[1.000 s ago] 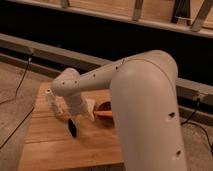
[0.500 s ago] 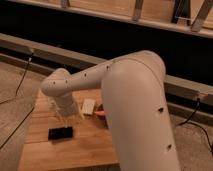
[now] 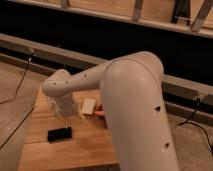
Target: Knock the eraser over
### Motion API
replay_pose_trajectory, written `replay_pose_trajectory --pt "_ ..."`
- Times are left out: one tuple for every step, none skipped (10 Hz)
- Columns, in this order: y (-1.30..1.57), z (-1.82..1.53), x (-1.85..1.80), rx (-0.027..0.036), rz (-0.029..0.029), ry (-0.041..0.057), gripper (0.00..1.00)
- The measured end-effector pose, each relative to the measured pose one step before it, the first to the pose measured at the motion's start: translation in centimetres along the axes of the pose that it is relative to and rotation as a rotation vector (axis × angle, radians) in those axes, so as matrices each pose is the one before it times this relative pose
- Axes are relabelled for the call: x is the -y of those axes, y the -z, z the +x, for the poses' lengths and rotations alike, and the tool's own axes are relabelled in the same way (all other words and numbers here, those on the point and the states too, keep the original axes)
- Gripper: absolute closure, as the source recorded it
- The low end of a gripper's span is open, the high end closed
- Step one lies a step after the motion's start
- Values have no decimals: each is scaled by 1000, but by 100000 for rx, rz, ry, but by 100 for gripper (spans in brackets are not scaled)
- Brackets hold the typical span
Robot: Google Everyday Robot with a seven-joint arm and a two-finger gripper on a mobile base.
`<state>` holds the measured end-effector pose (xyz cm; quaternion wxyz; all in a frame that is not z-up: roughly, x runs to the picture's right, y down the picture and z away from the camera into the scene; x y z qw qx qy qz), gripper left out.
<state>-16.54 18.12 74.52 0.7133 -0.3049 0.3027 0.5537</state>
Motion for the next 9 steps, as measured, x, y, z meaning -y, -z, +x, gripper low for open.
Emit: replay_pose_trajectory --pt "47 -35 -224 296 -715 448 35" --pt "-14 5 29 -32 29 36 35" --pt "8 -1 -11 11 -11 37 35" --pt "-3 -2 11 -3 12 27 35" --pt "0 7 -17 -8 -10 82 35" --pt "8 -2 4 12 -11 -10 35" --pt "0 1 -3 -4 3 24 35" --pt "-8 4 2 -17 9 7 35" --pt "-1 -2 -2 2 -3 8 35"
